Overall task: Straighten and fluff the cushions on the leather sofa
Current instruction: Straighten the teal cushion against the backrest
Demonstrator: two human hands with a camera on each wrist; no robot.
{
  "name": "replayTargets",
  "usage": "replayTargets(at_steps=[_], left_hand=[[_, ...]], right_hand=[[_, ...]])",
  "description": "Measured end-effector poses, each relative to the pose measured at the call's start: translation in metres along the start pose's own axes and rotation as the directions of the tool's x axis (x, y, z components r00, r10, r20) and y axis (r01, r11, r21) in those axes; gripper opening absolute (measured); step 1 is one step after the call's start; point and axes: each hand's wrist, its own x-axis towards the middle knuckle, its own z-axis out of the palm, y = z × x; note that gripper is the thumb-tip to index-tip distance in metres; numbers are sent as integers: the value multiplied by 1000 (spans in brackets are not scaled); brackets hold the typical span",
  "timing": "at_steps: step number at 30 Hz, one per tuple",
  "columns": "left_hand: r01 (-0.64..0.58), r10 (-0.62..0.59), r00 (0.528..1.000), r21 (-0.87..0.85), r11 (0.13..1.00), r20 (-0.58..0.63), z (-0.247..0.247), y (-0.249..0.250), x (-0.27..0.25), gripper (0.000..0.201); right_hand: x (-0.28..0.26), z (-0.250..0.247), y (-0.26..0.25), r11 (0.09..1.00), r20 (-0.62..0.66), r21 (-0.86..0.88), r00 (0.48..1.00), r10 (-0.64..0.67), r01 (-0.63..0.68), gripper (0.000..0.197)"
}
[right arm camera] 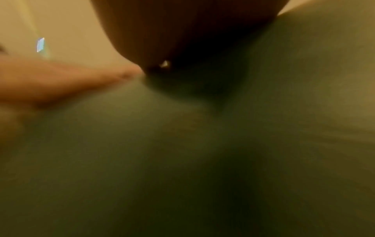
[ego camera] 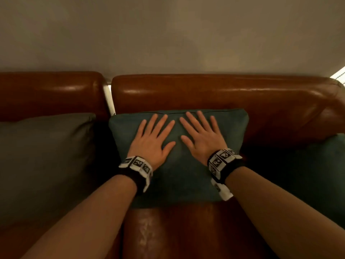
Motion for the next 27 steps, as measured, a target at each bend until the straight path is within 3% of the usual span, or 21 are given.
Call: replayTargets(at_steps=[4, 6, 8, 10, 13, 15, 17, 20, 24, 27], left_hand=[[160, -160, 987, 30, 987, -4, 2, -59, -12, 70], [228, -228, 973, 3, 974, 19, -11, -54, -16, 71], [275, -275, 961, -31, 961, 2, -24, -36, -7, 70], [249, -250, 968, -75, 965, 6, -37, -17, 13, 64], [214, -194, 973, -184, 959, 121, -42, 0, 44, 49], [281, -246, 956, -254, 926, 159, -45, 2, 54, 37], [351, -321, 936, -314, 882, 146, -47, -1, 57, 25], [406, -391, 913, -387, 828, 121, -49, -5, 56, 22], [355, -348, 933, -407, 841, 94, -51, -8, 52, 26], [241, -234, 970, -314, 918, 61, -56, -22, 49, 31]], right_hand=[[-8, 4, 84, 968, 62, 10, 967, 248, -249, 63], [-12, -1, 90, 962, 104, -11, 956, 274, -274, 63], [-6, -12, 75, 955, 31, 21, 955, 294, -294, 63], [7, -29, 53, 975, -41, 91, 978, 205, -200, 57], [34, -40, 17, 990, 83, 138, 996, -27, 15, 52], [47, -43, 6, 989, 156, 143, 988, 17, -40, 50], [54, -46, 3, 973, 122, 196, 987, 103, -126, 40], [54, -47, 3, 968, 63, 228, 994, 90, -103, 35], [52, -50, 14, 951, 76, 274, 989, 127, -143, 39], [50, -52, 21, 932, 103, 314, 982, 156, -181, 37]])
